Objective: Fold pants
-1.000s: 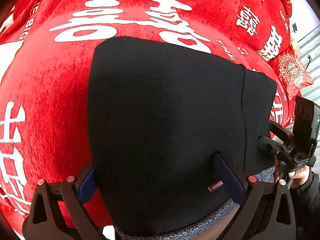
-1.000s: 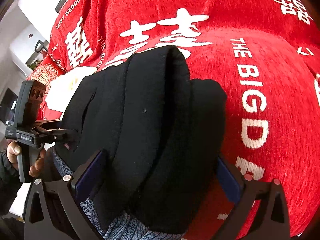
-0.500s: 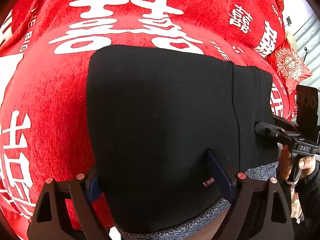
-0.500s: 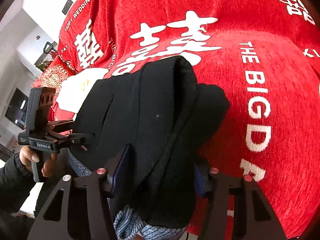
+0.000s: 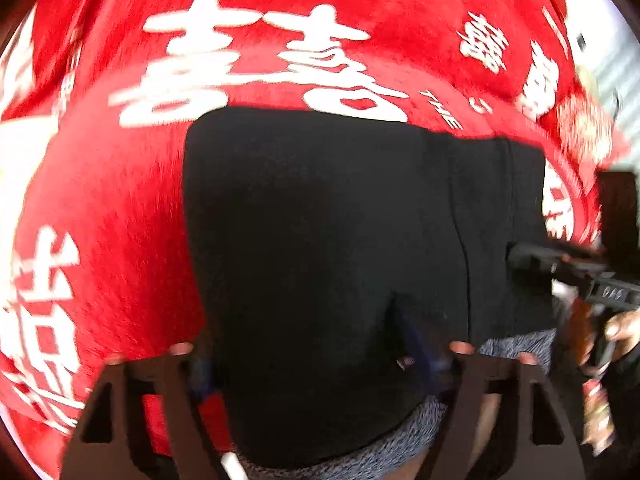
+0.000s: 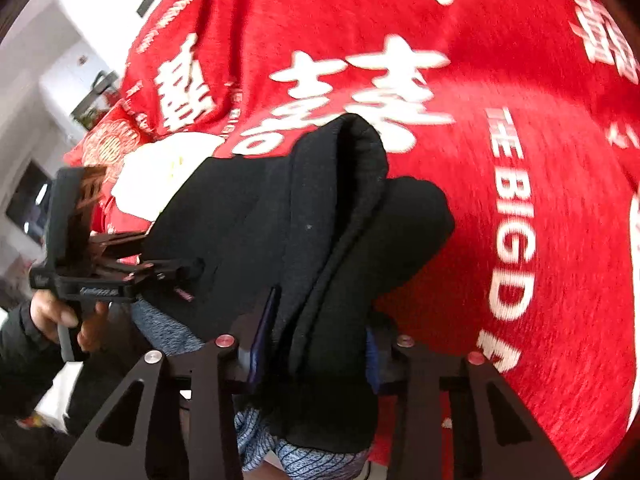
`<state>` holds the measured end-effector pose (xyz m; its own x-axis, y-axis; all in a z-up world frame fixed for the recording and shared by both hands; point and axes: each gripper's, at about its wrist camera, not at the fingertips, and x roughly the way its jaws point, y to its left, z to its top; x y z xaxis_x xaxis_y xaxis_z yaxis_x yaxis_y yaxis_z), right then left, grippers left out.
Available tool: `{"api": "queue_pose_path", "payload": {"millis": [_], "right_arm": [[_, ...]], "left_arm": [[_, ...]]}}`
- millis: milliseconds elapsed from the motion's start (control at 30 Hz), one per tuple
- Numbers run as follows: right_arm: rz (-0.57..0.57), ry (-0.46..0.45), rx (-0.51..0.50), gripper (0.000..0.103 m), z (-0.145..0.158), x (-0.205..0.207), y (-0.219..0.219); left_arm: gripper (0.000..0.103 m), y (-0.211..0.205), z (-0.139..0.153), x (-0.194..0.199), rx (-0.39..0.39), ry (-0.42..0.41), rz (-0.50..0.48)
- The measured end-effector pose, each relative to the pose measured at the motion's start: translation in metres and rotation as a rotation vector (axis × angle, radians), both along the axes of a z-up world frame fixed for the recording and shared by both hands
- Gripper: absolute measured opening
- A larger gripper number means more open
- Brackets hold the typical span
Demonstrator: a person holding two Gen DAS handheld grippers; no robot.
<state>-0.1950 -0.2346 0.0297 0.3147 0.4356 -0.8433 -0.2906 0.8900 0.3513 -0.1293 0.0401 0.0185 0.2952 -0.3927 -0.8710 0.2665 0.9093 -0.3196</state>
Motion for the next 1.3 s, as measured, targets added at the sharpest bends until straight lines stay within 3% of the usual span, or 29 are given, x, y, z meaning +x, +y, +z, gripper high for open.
{"api": "queue_pose_path", "payload": {"millis": [33, 67, 133, 200, 233, 267, 300, 333, 433, 500, 667, 967, 1300], "right_arm": [[-0.008, 0.015, 0.041, 0.055, -0.003, 0.003, -0.006], [-0.007, 0.019, 0.056, 0.063, -0.004, 0.003, -0.006], [0.031, 0.025, 0.045, 0.074, -0.010, 0.003, 0.000], [0.080, -0.016, -0.017, 0.077, -0.012, -0.001, 0.012], [0.082, -0.022, -0.023, 0.077, -0.013, -0.001, 0.014], [0.066, -0.016, -0.007, 0.073, -0.012, 0.000, 0.012], [0.062, -0.017, 0.002, 0.067, -0.011, 0.000, 0.011], [0.067, -0.023, 0.008, 0.052, -0.008, -0.001, 0.010], [0.107, -0.052, 0.016, 0.044, 0.005, -0.006, 0.015], [0.133, -0.080, -0.007, 0.042, 0.011, -0.009, 0.024], [0.116, -0.139, -0.016, 0.040, 0.029, -0.017, 0.029], [0.052, -0.205, 0.006, 0.040, 0.077, -0.001, -0.003], [-0.044, -0.173, -0.065, 0.040, 0.098, 0.042, -0.044]], "left_arm": [[0.103, 0.003, -0.010, 0.004, -0.047, 0.044, 0.002], [0.103, 0.004, -0.017, 0.007, -0.075, 0.069, 0.005], [0.103, 0.003, -0.017, 0.006, -0.095, 0.030, 0.011], [0.102, -0.004, -0.017, 0.006, -0.069, 0.019, -0.009], [0.098, -0.005, -0.017, 0.006, -0.068, 0.015, -0.008], [0.094, -0.006, -0.015, 0.005, -0.062, 0.008, -0.013], [0.080, -0.007, -0.011, 0.004, -0.054, -0.006, -0.027], [0.062, -0.007, -0.004, 0.001, -0.051, -0.019, -0.044], [0.049, -0.008, 0.013, -0.002, -0.033, -0.039, -0.096], [0.048, -0.013, 0.014, -0.001, -0.005, -0.034, -0.095], [0.046, -0.012, 0.030, -0.006, -0.037, -0.081, -0.077], [0.046, -0.050, 0.078, 0.016, -0.051, -0.156, -0.101], [0.046, -0.104, 0.081, 0.068, -0.051, -0.125, -0.098]]}}
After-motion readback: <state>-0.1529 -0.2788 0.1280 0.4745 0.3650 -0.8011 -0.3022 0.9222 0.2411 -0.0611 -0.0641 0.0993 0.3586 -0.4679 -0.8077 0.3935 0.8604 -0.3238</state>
